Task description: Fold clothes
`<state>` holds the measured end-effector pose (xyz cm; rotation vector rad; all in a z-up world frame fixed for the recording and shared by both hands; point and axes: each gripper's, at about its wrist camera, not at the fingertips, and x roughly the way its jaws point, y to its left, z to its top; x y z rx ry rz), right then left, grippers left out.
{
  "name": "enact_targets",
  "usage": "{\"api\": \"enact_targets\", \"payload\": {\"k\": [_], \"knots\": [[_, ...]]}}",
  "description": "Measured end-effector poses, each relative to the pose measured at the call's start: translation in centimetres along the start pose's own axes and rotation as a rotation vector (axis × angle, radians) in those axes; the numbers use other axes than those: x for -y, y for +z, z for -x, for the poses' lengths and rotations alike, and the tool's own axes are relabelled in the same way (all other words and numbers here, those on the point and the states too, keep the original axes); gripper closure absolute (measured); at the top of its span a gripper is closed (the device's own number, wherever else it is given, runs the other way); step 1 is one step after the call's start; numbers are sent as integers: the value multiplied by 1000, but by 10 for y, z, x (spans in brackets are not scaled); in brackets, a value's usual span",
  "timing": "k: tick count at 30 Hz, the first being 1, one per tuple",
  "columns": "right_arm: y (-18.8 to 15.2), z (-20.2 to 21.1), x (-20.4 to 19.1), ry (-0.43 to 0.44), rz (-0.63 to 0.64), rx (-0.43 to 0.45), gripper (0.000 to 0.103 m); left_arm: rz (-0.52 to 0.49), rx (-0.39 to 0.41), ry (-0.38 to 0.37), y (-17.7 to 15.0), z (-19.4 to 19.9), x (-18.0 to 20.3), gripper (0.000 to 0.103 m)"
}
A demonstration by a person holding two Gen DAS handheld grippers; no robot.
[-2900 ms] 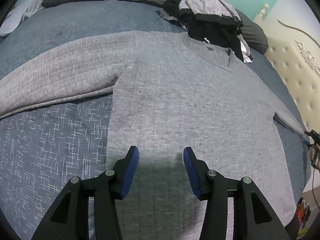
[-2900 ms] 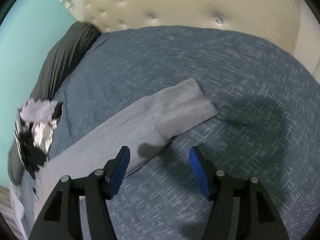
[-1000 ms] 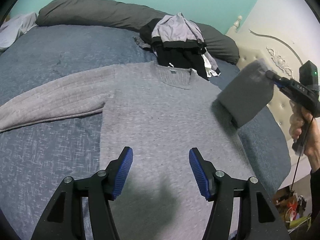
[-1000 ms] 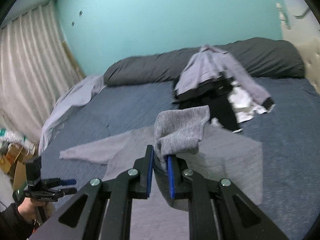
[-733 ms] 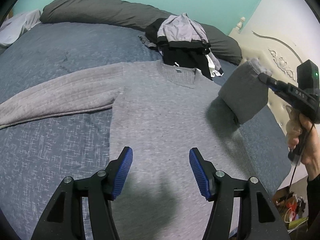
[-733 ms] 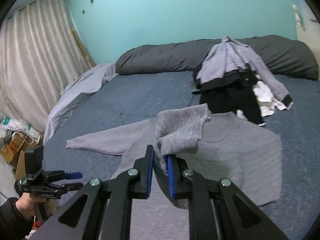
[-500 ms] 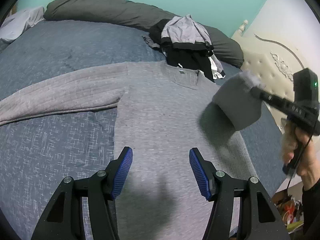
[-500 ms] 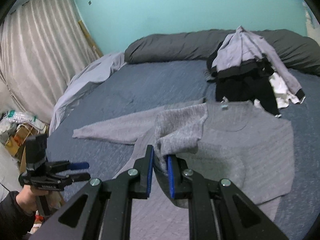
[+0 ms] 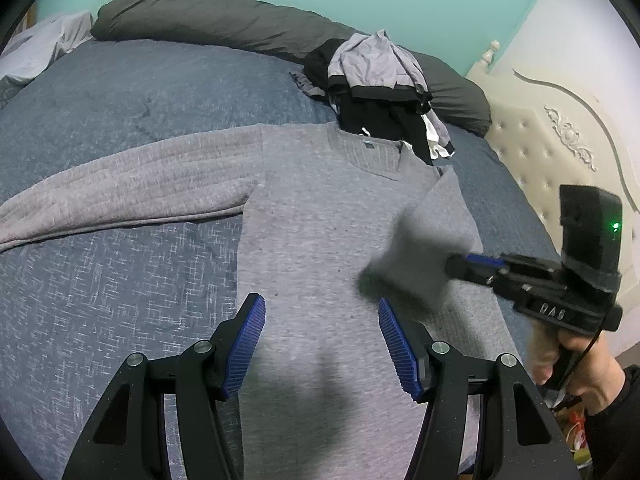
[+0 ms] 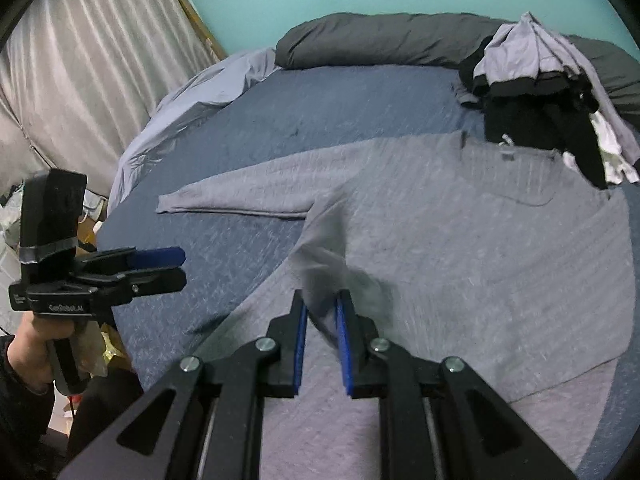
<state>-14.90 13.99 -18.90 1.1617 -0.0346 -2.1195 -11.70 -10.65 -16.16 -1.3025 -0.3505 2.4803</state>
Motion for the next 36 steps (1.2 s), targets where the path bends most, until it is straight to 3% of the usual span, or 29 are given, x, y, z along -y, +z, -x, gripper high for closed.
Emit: {"api": "enact_targets", "payload": {"k": [7, 11, 19, 22, 26, 36], "knots": [[-10, -8, 2, 3, -26, -25, 87, 3, -13, 1, -3, 0, -3, 39], [-16, 11, 31, -8, -125, 17, 72, -6, -51, -12, -10, -18, -1, 39], [-44, 54, 92, -65, -295, 120, 69, 37, -130, -33, -22, -75, -9, 39], [-60, 62, 110, -104, -342, 149, 61, 84, -156, -45, -27, -91, -15, 39], [-81, 62, 136, -145, -429, 159, 59, 102, -191, -33, -37, -103, -18, 39], [-119, 55, 172, -175, -570, 206, 58, 101, -189, -67, -37, -110, -9, 40]]}}
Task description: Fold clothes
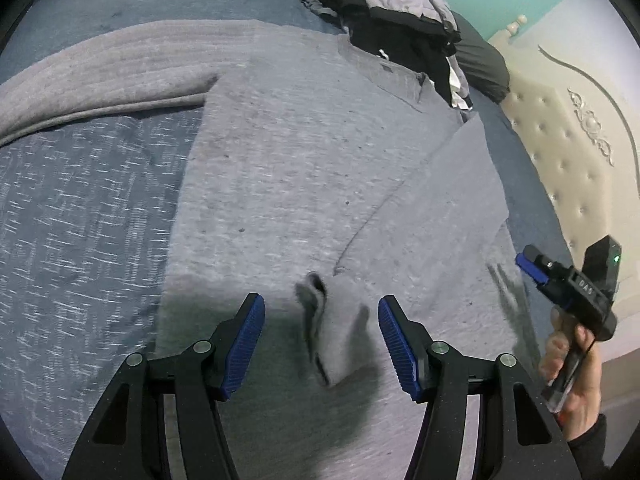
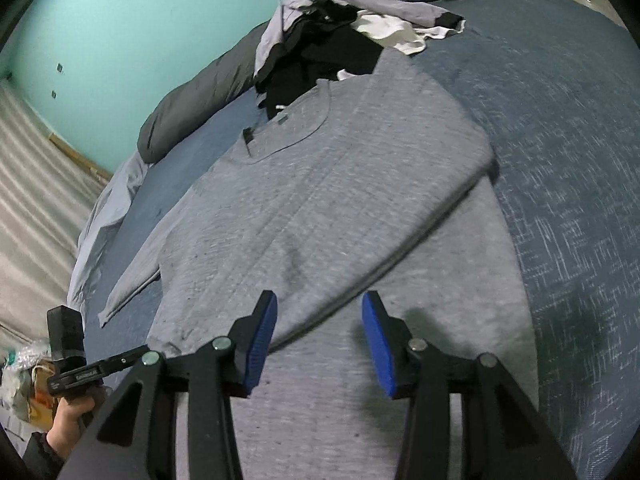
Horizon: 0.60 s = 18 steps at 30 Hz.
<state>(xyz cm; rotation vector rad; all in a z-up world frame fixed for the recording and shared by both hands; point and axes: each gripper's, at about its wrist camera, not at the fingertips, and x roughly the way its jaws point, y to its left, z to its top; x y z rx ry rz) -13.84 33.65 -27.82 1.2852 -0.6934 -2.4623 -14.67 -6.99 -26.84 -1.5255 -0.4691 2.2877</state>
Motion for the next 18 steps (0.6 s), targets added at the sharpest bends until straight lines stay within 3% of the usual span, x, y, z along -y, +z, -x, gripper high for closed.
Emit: {"api": "enact_targets", "payload": {"k": [3, 10, 18], "knots": [[-2, 0, 5, 22, -20, 5, 58, -13, -14, 3, 0, -5, 5, 50], [-3, 2, 18, 59, -84, 17, 57, -66, -28, 28, -3, -5, 16, 99], [-1, 11, 26, 54, -109, 45, 57, -126, 7, 11, -8, 35, 29, 100]]}}
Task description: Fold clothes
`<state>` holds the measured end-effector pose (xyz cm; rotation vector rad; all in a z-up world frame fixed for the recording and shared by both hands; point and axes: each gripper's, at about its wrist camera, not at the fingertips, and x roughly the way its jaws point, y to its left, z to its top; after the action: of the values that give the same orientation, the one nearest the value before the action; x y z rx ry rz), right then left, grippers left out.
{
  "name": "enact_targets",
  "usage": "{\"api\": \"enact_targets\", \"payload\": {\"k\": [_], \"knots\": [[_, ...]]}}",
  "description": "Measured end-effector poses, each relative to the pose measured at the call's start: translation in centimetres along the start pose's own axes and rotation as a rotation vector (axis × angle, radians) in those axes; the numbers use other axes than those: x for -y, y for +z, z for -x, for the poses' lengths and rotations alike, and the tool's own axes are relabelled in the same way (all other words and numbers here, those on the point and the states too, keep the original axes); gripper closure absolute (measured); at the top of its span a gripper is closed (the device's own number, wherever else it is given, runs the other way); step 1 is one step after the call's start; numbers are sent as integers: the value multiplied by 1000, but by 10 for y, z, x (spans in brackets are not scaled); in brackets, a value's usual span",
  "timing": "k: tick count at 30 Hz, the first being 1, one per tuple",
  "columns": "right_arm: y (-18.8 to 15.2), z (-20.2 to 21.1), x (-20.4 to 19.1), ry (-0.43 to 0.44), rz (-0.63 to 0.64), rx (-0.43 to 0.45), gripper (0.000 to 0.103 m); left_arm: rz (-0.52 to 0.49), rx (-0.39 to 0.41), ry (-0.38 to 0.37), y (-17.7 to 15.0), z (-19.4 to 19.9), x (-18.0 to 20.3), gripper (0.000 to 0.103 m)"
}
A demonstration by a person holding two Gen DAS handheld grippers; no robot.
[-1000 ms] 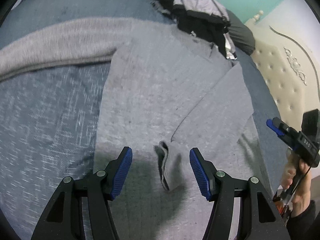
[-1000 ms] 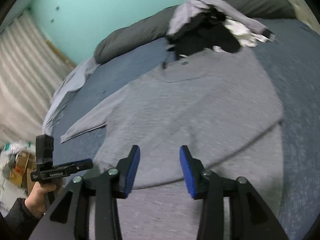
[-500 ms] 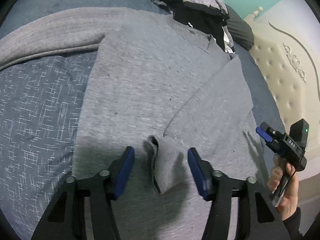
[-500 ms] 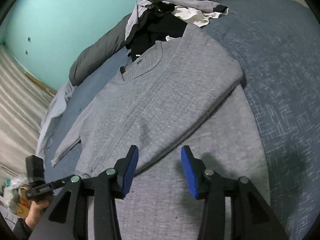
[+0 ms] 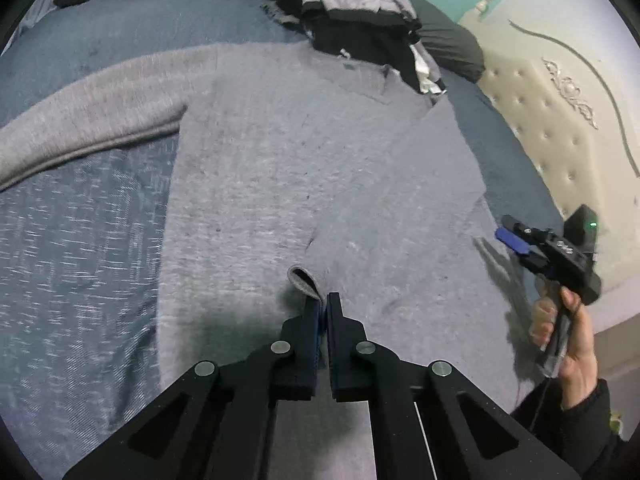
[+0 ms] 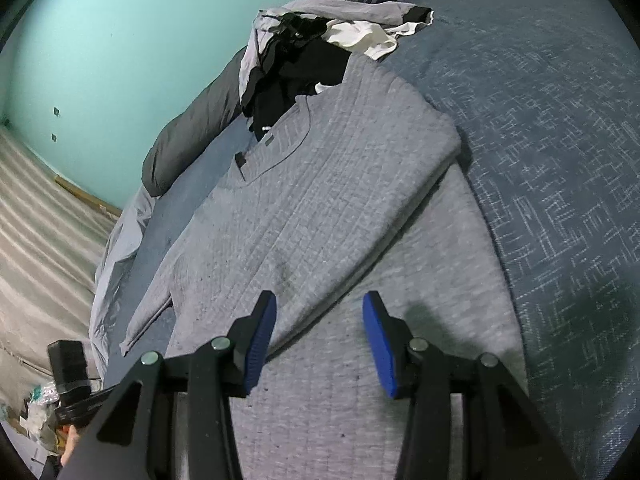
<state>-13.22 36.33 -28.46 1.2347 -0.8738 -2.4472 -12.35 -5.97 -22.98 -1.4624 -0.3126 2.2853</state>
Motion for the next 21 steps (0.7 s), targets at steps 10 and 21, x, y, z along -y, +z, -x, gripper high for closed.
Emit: {"api": "enact_targets", "payload": {"k": [10, 21], "knots": [[4, 8, 11, 10, -34, 16, 57, 37, -2, 17, -4, 4, -14, 100], [11, 13, 27, 2, -86, 43, 57, 51, -46, 58, -20, -6, -29, 99]]}}
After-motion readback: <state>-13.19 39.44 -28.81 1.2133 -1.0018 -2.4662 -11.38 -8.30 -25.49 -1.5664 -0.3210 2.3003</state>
